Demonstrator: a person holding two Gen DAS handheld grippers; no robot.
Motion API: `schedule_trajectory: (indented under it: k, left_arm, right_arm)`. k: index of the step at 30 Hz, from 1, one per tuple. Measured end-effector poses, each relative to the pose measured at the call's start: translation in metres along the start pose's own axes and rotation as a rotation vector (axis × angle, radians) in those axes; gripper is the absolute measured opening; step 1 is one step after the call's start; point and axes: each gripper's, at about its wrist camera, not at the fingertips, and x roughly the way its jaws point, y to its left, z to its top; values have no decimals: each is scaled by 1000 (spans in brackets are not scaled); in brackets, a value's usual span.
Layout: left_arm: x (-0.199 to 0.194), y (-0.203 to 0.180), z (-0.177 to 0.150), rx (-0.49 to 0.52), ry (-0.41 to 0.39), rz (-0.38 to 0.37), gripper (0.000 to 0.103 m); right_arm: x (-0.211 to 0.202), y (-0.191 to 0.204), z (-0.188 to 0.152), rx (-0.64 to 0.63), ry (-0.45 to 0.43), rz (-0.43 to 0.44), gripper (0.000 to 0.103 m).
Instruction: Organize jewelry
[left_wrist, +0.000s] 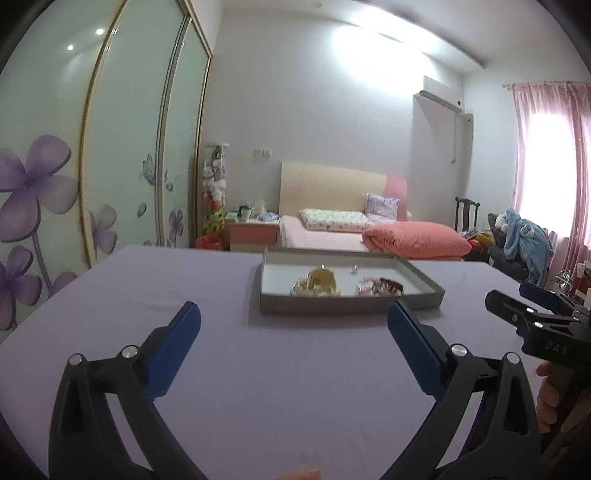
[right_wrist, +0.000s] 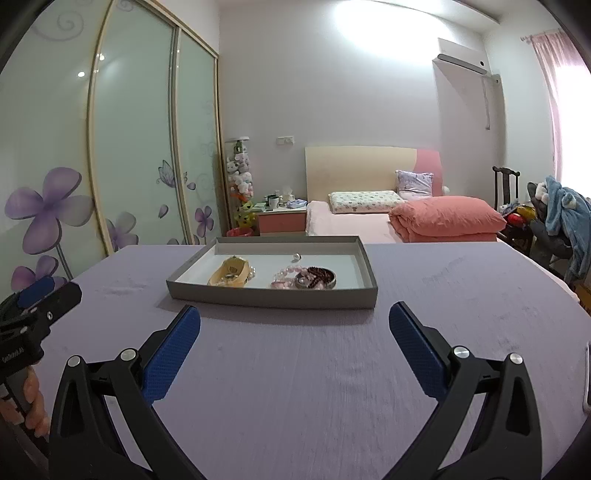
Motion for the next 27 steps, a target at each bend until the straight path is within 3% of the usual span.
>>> schedule_trajectory:
  k: [7, 27]
  left_arm:
    - [-3, 3, -5, -26, 31, 1, 99]
    - [-11, 0, 3, -28, -2, 12, 99]
  right_arm:
    - [-12, 1, -7, 18, -10, 1, 101]
    - [-24, 0, -7, 17, -40, -14, 101]
